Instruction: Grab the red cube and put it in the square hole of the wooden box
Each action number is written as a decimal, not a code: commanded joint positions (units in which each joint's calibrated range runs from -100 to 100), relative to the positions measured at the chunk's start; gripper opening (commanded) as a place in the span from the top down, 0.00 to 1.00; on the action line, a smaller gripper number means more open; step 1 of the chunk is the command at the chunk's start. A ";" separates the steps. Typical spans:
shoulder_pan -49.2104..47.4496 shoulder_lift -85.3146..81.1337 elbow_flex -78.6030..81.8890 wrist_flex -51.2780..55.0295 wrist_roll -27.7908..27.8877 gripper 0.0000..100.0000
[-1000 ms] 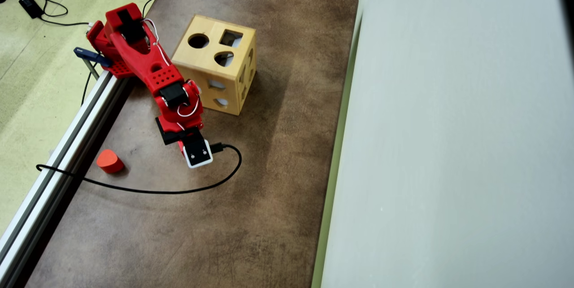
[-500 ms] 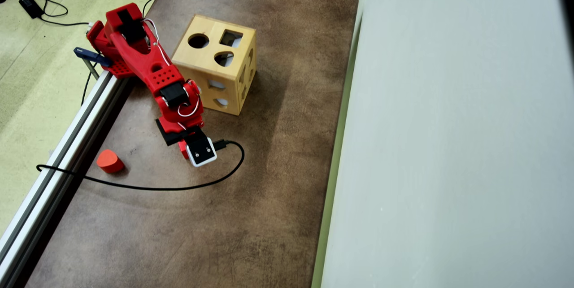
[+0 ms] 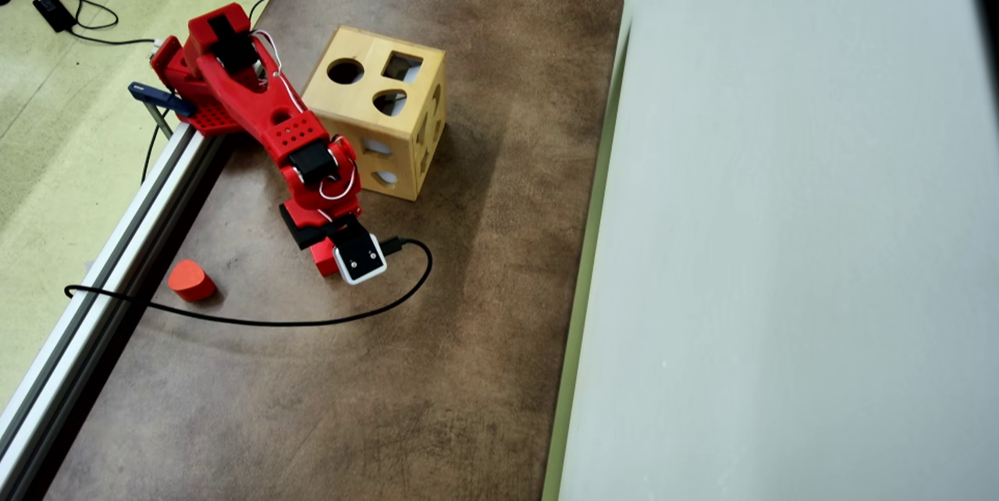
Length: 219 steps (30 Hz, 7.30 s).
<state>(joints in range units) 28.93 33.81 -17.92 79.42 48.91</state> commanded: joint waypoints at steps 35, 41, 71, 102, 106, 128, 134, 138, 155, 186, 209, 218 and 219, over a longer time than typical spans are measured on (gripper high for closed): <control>5.10 2.15 -1.04 -0.41 0.34 0.70; 5.10 2.92 -1.13 -0.65 0.34 0.70; 4.21 10.48 -1.13 -7.00 0.20 0.71; 3.91 0.96 -0.86 0.24 -1.81 0.98; 3.76 -5.15 -1.22 7.79 -5.37 0.98; 0.87 -27.83 -0.41 18.73 -30.67 0.98; -2.40 -31.73 -0.41 18.81 -33.36 0.98; -5.30 -36.40 -0.41 18.73 -35.51 0.98; -25.66 -42.60 -0.14 18.65 -48.25 0.98; -39.55 -40.14 10.50 18.33 -53.87 0.98; -42.22 -35.64 8.17 13.67 -53.87 0.98; -42.67 -34.71 8.08 13.58 -53.87 0.98; -42.67 -34.71 8.08 13.58 -53.87 0.98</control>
<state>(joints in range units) -13.33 -0.76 -7.99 93.79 -4.81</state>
